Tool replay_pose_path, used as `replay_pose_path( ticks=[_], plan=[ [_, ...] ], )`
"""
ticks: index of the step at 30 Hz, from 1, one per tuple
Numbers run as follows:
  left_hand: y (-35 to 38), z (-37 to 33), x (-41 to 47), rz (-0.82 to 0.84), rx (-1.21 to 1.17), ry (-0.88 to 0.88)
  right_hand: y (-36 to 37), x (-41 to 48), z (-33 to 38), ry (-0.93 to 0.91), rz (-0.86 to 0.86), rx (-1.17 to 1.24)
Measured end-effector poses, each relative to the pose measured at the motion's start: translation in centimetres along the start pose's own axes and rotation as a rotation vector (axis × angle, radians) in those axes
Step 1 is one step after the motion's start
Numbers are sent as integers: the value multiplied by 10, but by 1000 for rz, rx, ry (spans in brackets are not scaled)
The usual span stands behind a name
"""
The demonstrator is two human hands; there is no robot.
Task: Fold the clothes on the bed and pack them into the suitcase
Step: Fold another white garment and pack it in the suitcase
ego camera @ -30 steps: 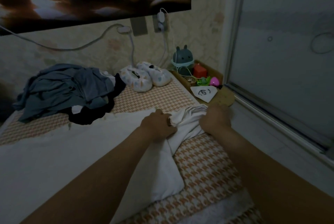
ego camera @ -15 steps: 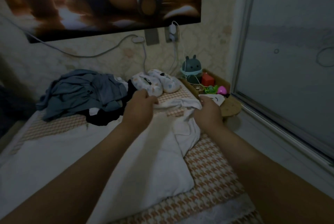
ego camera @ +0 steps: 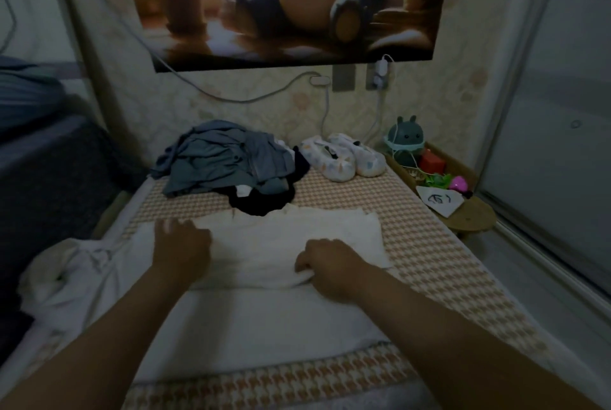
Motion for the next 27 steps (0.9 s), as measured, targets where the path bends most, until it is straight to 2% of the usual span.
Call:
replay_pose_path(
  ticks=[3,4,5,7,10,13,16,19,21,25,27],
  plan=[
    [12,-43,-4,255,-515,360,8,-1,2,-4,44,-37],
    [12,-59,-8,335,-600,433,8,-2,-1,17,42,-49],
    [12,-72,-11,370,-588,484,8,-4,-6,47,44,-54],
    [11,-84,-12,329,-466,530,9,-10,-20,124,50,-52],
    [-7,-81,-5,73,-555,542,9,-20,-38,207,25,-74],
    [-16,-72,1,-105,-480,532,8,-25,-48,246,22,-108],
    [-6,-60,9,-41,-533,444,14,-24,-48,234,146,-3],
    [26,-53,14,96,-621,412,8,-14,-42,248,301,345],
    [44,-47,15,142,-615,333,-2,-6,-46,268,223,450],
    [51,-40,24,192,-614,233,-15,3,-71,267,-95,213],
    [48,-41,26,185,-535,247,-6,8,-84,294,-55,148]
  ],
)
Point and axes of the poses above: each hand's wrist, its own x-axis towards the middle knuckle, its own y-axis out of the palm, z = x × y, the point moved 6 cm from there along x, towards the middle knuckle, and after that the axes turned 2 degrees about z, right-handed, at the moved point
